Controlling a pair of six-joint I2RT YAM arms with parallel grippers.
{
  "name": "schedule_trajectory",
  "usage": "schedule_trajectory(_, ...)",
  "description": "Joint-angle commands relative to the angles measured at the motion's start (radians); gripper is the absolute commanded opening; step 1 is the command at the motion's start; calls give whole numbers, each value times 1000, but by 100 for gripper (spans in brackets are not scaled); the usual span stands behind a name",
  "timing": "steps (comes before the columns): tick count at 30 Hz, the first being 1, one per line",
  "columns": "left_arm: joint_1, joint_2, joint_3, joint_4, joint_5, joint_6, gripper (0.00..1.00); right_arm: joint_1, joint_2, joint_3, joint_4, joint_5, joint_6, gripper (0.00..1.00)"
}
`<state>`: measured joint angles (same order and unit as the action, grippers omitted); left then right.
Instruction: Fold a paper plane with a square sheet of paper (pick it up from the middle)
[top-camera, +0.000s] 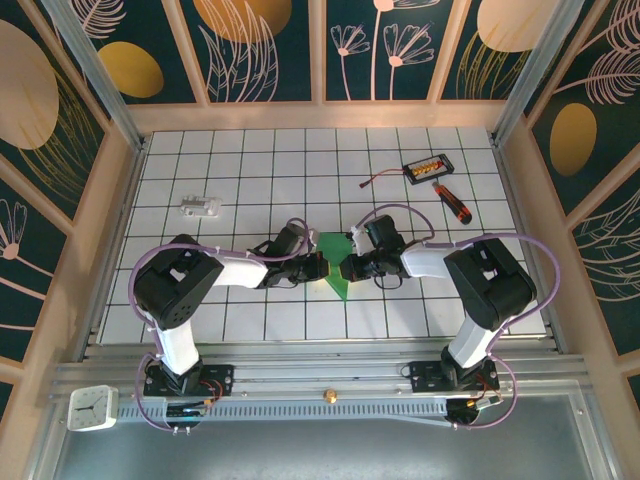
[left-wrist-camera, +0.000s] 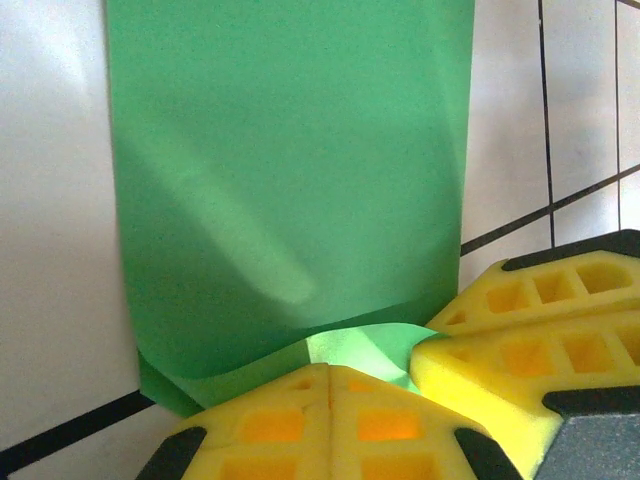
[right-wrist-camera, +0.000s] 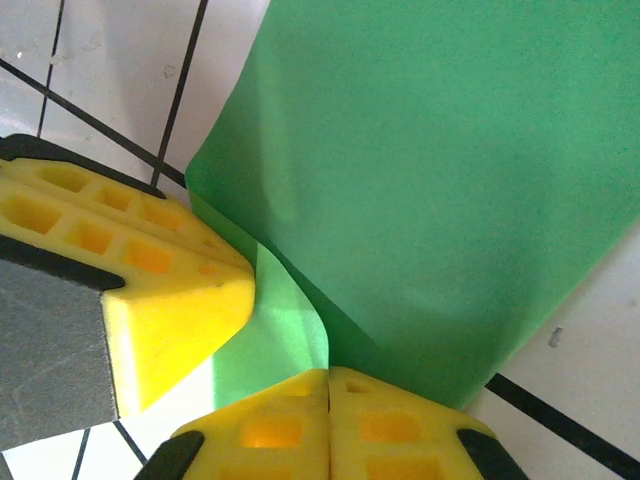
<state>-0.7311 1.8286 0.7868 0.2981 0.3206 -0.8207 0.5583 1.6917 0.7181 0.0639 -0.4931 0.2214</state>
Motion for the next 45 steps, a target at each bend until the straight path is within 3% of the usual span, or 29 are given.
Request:
schedule_trajectory(1, 10, 32, -50, -120, -41, 33, 0, -5, -43, 19, -121, 76, 11, 13)
schedule_trajectory(7, 9, 32, -49, -128, -46, 42, 0, -5, -147, 49, -217, 139, 0, 23)
schedule_trajectory(12, 10, 34, -41, -131, -44, 44, 0, 1, -266, 8, -232, 112, 21, 22)
schedule_trajectory(14, 9, 35, -41, -131, -45, 42, 0, 46, -287, -12, -208, 80, 38, 21)
schedule_trajectory(21, 9, 38, -26, -142, -46, 49, 0, 167, -192, -23, -95, 13, 85, 12)
schedule_trajectory(30, 9, 35, -9, -161, -46, 63, 0, 154, -59, -13, -76, 31, 47, 8)
schedule_trajectory(45, 12, 42, 28, -204, -70, 110, 0, 142, -69, -112, -97, 33, 63, 5)
